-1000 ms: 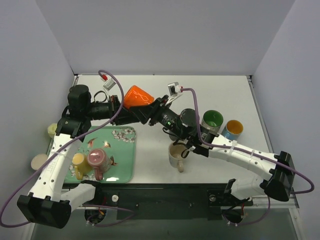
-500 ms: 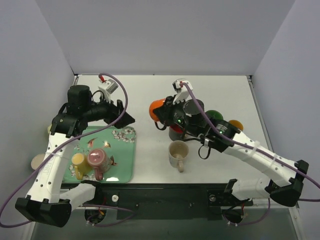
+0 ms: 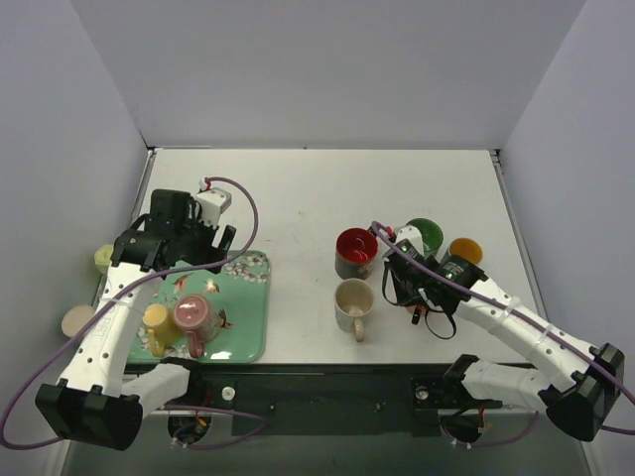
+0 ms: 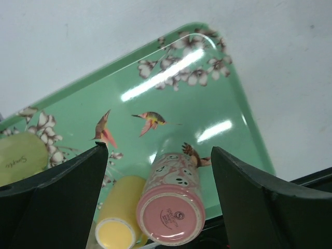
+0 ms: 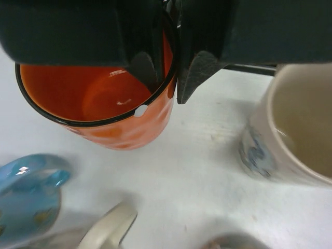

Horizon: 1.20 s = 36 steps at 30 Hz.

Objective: Turn the mug right side up

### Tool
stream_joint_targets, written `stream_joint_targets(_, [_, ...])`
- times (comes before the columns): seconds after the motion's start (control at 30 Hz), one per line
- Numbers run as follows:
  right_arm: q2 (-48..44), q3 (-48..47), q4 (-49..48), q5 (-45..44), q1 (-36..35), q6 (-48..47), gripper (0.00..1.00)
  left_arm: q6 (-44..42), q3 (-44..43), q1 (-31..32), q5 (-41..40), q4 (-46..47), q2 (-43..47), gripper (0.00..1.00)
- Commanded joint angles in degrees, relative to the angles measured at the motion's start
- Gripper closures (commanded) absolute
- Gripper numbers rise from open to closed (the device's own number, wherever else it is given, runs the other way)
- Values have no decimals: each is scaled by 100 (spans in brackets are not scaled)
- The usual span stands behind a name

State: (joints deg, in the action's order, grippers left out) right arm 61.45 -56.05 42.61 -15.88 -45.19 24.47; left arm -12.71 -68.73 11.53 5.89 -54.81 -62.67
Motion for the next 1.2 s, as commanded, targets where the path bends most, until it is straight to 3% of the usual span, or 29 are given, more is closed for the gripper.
stream_joint_targets(0.0, [-160, 708, -847, 910, 369, 111, 100, -320, 281, -177, -888, -21, 115, 8])
stream_joint_targets(0.2, [279, 1535, -1868, 1535, 651, 93, 100, -530, 545, -607, -642, -285, 282, 5])
stream_joint_targets(0.53, [614, 1800, -2301, 1413, 792, 128, 98, -794, 624, -696, -396, -1250, 546, 5])
stream_joint_targets(0.57, [570, 1808, -2249, 1377, 801, 137, 94, -821, 641, -705, -439, -1330, 615, 5])
stream_joint_targets(0.63, [456, 1791, -2135, 1254, 792, 146, 74, -917, 711, -766, -658, -1497, 703, 5])
stream_joint_targets(0.7, [254, 1738, -1986, 1131, 792, 120, 60, -1162, 773, -993, -992, -1472, 800, 4])
stream_joint_targets(0.83, [-291, 1598, -1616, 947, 792, 84, 50, -1611, 651, -2153, -1160, -1147, 635, 3])
stream_joint_targets(0.93, [-729, 1466, -1326, 640, 784, 76, 49, -1656, 624, -3109, -1204, -208, 336, 6])
stream_joint_targets(1.03, [-1029, 1404, -1290, 551, 775, 67, 49, -1288, 676, -3630, -1012, 749, -33, 15])
stream_joint_targets(1.1, [-1161, 1369, -1273, 551, 757, 58, 49, -1042, 746, -3842, -976, 1119, -350, 27])
stream_joint_targets(1.17, [-1258, 1351, -1211, 525, 731, 67, 49, -936, 913, -3956, -1002, 1497, -535, 28])
